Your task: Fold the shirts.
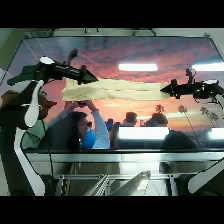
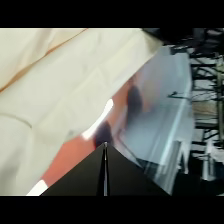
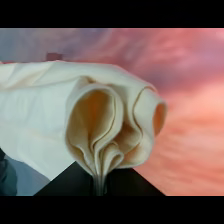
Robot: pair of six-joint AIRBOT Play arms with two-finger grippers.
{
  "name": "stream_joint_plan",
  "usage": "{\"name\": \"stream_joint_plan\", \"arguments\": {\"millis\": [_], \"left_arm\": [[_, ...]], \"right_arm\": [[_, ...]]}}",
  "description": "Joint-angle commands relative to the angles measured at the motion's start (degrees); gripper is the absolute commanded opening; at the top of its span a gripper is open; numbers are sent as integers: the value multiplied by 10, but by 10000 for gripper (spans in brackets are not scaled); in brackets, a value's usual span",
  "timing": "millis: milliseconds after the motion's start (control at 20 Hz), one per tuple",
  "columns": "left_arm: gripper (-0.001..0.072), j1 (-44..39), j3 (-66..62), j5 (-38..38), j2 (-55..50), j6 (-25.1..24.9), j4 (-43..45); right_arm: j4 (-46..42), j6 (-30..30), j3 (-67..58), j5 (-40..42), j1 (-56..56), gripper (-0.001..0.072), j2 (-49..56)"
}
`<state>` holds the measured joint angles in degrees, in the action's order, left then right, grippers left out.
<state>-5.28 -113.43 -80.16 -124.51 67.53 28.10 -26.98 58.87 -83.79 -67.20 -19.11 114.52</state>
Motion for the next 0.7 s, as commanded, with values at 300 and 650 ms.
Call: {"name": "stream_joint_plan", "arguments": {"millis": [300, 650], "left_arm": [[1, -178, -1, 246, -18, 106, 232], [19, -71, -1, 84, 134, 54, 14]], "right_arm": [[17, -5, -12, -103, -19, 20, -56], [97, 7, -12, -97, 58, 20, -140]]}}
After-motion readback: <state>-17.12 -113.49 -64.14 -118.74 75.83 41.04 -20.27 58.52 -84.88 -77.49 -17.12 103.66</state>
